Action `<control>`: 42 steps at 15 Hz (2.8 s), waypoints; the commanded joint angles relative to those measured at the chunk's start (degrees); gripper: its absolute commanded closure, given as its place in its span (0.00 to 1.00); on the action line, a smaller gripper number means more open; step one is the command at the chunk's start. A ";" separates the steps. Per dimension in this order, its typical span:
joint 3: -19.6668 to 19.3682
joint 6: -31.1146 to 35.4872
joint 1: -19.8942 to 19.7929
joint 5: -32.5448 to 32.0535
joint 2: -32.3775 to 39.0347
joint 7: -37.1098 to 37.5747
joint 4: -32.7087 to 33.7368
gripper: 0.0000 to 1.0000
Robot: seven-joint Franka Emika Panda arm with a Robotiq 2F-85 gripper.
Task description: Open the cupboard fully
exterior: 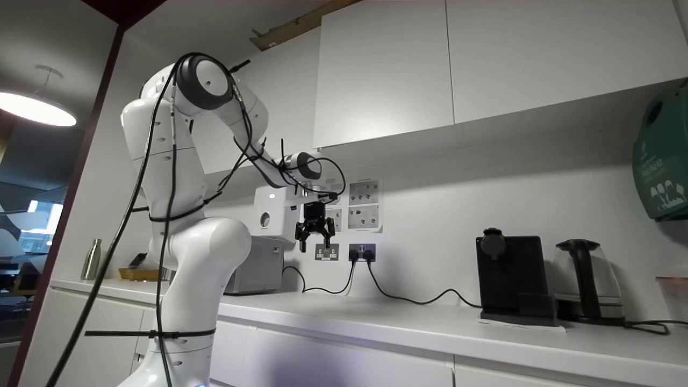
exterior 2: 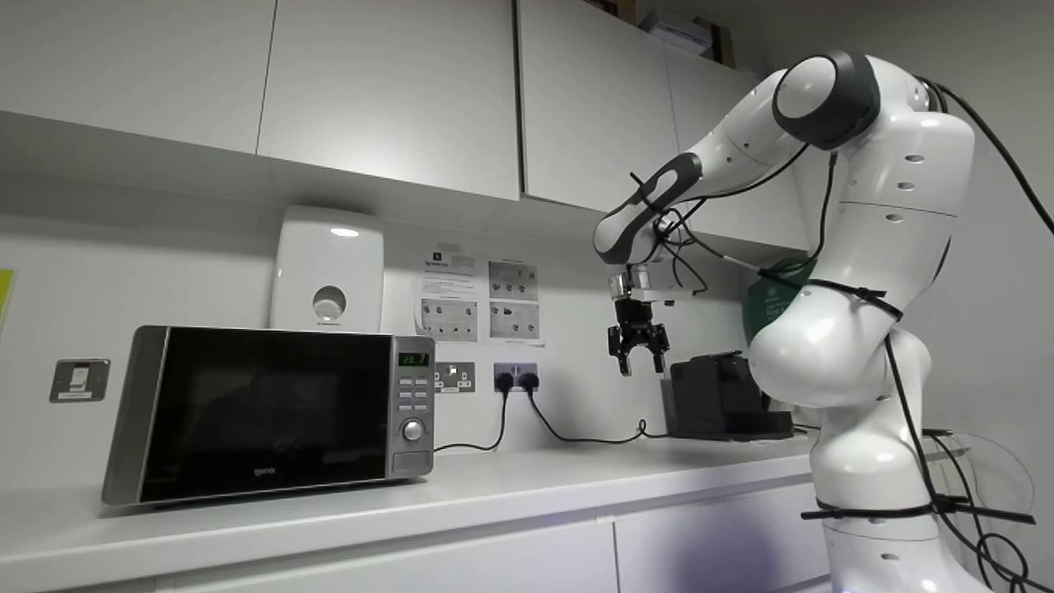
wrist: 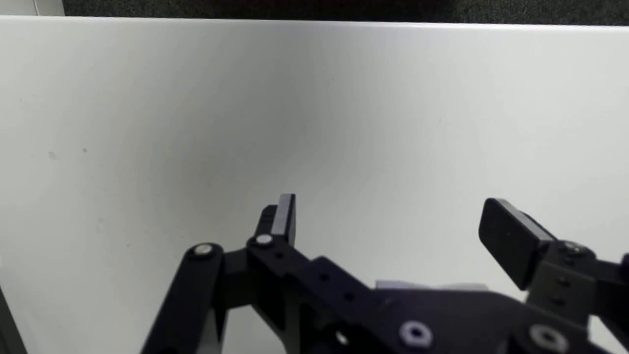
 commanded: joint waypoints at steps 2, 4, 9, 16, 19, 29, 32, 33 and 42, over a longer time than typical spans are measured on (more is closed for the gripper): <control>-0.27 -0.17 0.34 -0.14 0.03 0.15 0.13 0.00; 0.06 0.28 0.02 -0.79 0.03 0.93 0.07 0.00; -0.24 2.14 0.04 -1.21 -1.14 0.27 -0.27 0.00; 0.89 17.38 -1.80 -9.47 -6.53 2.43 -1.47 0.00; 2.89 22.96 -4.26 -14.71 -8.44 5.70 -2.27 0.00; -3.16 22.98 5.11 -0.12 -10.36 -2.27 -1.62 0.00; -5.12 23.01 7.82 6.44 -10.91 -6.08 -1.76 0.00; -4.62 23.32 7.37 6.55 -11.37 -5.94 -1.91 0.00; 4.64 41.44 -0.94 -4.47 -18.62 0.18 -4.45 0.00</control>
